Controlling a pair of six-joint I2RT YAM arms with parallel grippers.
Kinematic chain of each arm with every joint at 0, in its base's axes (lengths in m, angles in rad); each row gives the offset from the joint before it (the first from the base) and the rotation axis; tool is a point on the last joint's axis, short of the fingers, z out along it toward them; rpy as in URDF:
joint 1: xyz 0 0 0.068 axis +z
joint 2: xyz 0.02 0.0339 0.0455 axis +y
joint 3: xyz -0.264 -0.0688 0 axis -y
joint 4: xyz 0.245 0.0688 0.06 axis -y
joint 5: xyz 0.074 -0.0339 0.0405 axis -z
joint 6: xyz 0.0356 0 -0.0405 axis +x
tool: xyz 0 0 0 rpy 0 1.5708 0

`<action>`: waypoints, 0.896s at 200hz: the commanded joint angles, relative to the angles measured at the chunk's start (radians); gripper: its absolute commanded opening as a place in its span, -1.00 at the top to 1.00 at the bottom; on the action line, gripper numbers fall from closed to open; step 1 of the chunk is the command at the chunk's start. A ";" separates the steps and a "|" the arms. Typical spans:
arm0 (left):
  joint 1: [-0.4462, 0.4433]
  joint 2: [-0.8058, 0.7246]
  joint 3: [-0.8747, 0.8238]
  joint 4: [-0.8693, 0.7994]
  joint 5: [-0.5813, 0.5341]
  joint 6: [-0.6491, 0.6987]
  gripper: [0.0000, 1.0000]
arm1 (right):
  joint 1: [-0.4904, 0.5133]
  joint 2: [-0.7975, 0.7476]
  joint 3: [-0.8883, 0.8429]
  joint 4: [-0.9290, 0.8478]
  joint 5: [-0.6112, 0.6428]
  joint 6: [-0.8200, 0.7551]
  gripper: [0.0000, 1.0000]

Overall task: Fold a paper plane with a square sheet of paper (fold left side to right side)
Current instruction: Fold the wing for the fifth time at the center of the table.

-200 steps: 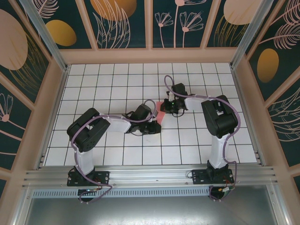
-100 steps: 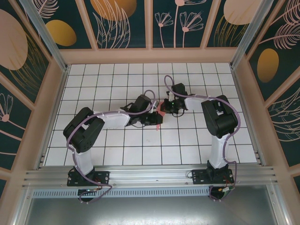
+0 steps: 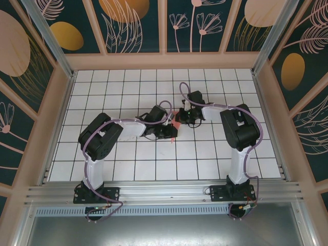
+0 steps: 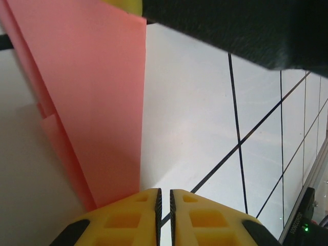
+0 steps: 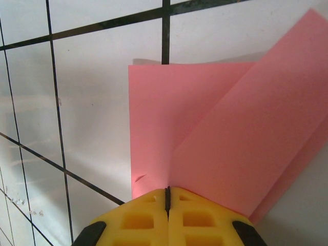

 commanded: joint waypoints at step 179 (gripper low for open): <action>0.053 -0.374 -0.189 0.063 -0.090 -0.008 0.15 | -0.005 -0.246 0.101 -0.131 0.292 -0.065 0.20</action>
